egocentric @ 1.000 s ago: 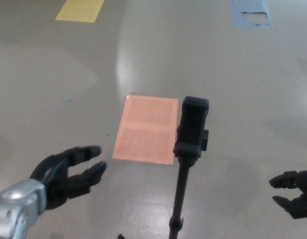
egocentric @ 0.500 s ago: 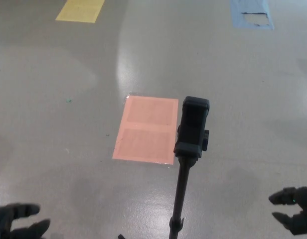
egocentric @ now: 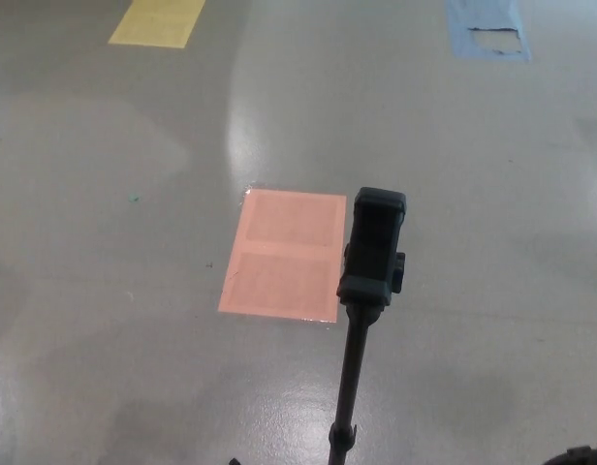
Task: The robot uses its left hand to grab the top of a phone stand kept on the floor and rotates it anti-clockwise
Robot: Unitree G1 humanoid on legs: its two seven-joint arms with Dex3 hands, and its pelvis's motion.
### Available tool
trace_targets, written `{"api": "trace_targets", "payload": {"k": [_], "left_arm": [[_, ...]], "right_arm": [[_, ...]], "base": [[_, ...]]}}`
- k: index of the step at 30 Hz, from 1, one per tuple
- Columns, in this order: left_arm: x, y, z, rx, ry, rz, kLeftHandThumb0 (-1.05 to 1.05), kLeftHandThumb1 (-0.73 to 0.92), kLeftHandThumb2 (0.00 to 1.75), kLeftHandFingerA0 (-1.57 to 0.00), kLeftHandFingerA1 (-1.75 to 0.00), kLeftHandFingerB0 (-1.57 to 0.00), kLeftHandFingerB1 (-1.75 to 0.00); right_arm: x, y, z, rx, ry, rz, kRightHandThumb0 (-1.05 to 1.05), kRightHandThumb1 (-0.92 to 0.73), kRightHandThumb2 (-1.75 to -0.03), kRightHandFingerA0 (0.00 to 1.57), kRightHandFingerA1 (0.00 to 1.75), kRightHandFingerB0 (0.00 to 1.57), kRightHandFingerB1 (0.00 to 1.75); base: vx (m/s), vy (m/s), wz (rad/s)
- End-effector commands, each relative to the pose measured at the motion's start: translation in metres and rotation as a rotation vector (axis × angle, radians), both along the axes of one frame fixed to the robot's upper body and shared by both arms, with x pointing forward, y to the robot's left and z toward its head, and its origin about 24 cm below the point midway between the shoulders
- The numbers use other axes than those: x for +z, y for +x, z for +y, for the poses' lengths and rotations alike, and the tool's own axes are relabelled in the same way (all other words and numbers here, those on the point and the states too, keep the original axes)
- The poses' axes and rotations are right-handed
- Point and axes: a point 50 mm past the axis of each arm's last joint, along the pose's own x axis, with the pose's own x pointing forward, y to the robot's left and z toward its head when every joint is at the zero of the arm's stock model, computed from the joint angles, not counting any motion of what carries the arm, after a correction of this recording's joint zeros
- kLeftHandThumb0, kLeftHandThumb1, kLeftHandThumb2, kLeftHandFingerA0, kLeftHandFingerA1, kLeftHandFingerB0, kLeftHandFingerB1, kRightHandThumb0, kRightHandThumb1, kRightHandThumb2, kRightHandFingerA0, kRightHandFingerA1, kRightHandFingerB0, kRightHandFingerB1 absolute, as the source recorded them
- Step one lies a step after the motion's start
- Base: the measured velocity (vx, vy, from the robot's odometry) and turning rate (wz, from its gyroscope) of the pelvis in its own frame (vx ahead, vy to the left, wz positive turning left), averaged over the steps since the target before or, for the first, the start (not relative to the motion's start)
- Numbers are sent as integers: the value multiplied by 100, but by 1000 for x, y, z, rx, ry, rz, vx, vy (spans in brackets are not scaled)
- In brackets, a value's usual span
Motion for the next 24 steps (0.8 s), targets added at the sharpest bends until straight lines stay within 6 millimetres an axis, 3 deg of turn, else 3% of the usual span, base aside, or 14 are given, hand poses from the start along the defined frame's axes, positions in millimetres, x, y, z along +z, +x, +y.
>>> {"api": "trace_targets", "payload": {"k": [1,5,7,8,11,15,16,18,19,22,23,24], "left_arm": [[17,5,21,-213,192,-98,-41,67,60,-55,-45,-18,-28],[16,6,20,-221,196,-101,-42,69,63,-54,-46,-19,-29],[17,7,19,-217,190,-119,-38,69,62,-56,-55,-19,-28],[17,7,19,-217,191,-130,-28,51,95,-49,-67,-4,-44],[18,9,18,-225,203,-141,-26,50,96,-48,-68,-6,-46],[18,9,18,-235,215,-148,-26,51,96,-49,-68,-4,-45],[17,9,18,-232,216,-150,-34,69,61,-58,-65,-20,-29],[17,9,17,-228,218,-153,-34,69,61,-58,-65,-20,-29],[17,9,17,-234,223,-156,-33,68,60,-59,-67,-21,-28],[16,9,16,-244,230,-160,-34,68,62,-59,-67,-21,-29],[16,9,15,-244,232,-162,-24,51,96,-50,-69,-7,-46],[16,9,15,-244,232,-162,-24,51,96,-50,-69,-7,-46]], "right_arm": [[-3,-11,-8,-11,-5,-13,-49,-74,-80,27,45,14,36],[-3,-10,-8,-15,-11,-11,-49,-74,-79,27,43,14,36],[-2,-8,-8,-9,-19,-13,-48,-74,-79,27,43,15,36],[-2,-7,-7,-5,-21,-17,-48,-74,-79,29,44,14,36],[0,-5,-7,0,-18,-27,-48,-74,-79,27,43,15,36],[1,-4,-7,-19,6,-32,-47,-74,-79,29,45,14,36],[1,-4,-7,-24,10,-34,-23,-65,-111,11,51,8,50],[2,-3,-7,-29,13,-37,-23,-65,-111,11,51,8,50],[2,-3,-7,-28,11,-37,-47,-75,-77,25,42,16,35],[2,-3,-8,-36,21,-32,-47,-74,-78,26,44,14,36],[2,-3,-7,-36,17,-31,-48,-73,-79,28,44,15,36],[2,-3,-7,-36,17,-31,-48,-73,-79,28,44,15,36]], "base": [[0,0,0],[0,0,0],[0,0,0],[0,0,0],[0,0,0],[0,0,0],[0,0,0],[0,0,0],[0,0,0],[0,0,0],[0,0,0],[0,0,0]]}}
